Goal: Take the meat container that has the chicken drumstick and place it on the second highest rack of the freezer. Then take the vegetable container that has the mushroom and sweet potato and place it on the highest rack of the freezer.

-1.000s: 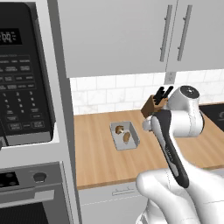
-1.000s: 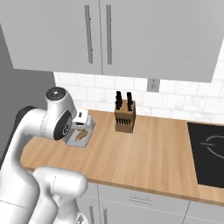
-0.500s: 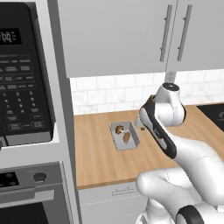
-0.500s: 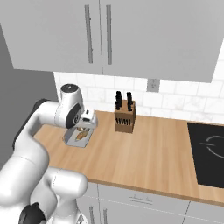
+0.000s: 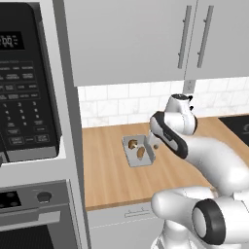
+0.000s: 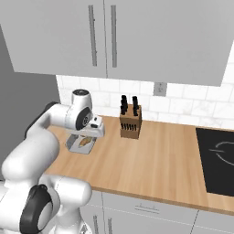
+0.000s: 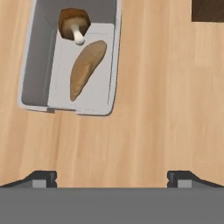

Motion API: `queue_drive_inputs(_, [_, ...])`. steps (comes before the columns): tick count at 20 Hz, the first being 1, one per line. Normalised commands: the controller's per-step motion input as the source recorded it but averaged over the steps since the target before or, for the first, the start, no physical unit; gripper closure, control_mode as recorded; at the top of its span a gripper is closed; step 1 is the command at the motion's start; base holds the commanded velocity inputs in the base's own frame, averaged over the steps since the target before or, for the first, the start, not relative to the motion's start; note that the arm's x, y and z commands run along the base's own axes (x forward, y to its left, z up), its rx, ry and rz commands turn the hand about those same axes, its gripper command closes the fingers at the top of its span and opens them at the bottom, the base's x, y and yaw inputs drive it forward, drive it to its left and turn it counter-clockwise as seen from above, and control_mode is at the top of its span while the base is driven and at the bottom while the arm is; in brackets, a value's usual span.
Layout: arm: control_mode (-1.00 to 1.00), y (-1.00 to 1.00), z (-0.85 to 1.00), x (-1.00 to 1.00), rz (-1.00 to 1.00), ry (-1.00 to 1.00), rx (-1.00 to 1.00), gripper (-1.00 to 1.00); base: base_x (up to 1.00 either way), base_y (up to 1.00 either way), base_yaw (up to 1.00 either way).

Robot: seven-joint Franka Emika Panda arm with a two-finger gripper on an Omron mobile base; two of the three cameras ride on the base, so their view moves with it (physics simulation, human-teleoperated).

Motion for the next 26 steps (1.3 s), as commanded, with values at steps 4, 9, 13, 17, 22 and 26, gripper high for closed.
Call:
queue_drive_inputs(4, [-1.0,0.22,-0.3,0.17,-0.02,0.0,0.0,-1.0,0.0,0.0,0.0])
queue_drive_inputs(9, [-1.0,0.22,-0.44,0.45,-0.06,0.0,0.0,-1.0,0.0,0.0,0.0])
queue_drive_inputs(13, [-1.0,0.01,-0.33,0.42,-0.07,0.0,0.0,-1.0,0.0,0.0,0.0])
queue_drive_inputs(17, [-1.0,0.0,-0.21,0.23,-0.09,0.0,0.0,-1.0,0.0,0.0,0.0])
queue_drive_inputs(22, [-1.0,0.0,-0.21,0.0,-0.13,0.05,0.03,-1.0,0.0,0.0,0.0])
queue_drive_inputs(26, [-1.0,0.0,-0.42,0.01,-0.12,0.05,0.0,-1.0,0.0,0.0,0.0])
